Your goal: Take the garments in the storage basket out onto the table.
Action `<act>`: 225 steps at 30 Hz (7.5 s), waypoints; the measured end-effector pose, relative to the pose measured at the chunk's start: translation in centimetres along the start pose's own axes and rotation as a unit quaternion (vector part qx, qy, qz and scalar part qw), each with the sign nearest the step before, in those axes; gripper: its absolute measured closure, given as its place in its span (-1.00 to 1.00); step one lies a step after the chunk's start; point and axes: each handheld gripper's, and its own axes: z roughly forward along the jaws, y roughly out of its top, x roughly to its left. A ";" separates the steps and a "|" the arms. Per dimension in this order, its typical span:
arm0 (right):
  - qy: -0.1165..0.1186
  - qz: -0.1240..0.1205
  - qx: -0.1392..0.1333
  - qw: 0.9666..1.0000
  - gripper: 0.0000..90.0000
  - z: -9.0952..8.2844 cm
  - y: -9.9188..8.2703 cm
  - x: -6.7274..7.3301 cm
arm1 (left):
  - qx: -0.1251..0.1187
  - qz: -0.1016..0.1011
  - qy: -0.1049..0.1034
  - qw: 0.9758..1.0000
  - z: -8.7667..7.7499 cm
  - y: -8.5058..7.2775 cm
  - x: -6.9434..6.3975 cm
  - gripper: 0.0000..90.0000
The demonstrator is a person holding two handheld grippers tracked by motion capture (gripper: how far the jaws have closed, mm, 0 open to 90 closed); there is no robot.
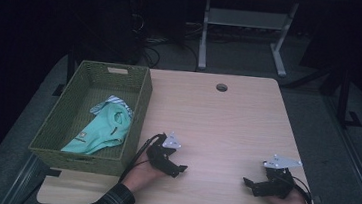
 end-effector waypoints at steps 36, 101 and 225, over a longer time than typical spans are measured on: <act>0.001 0.002 0.001 1.000 -0.95 0.0 0.0 0.0 | -0.015 -0.006 -0.004 1.000 -1.7 0.9 0.3 -0.70; 0.001 0.001 0.000 1.000 -0.95 0.0 0.0 0.0 | -0.029 -0.009 -0.007 1.000 -5.5 4.2 0.7 -0.70; 0.001 -0.001 0.000 1.000 -0.95 0.0 0.0 0.0 | -0.018 -0.145 0.140 0.979 -16.7 -3.2 12.7 -0.02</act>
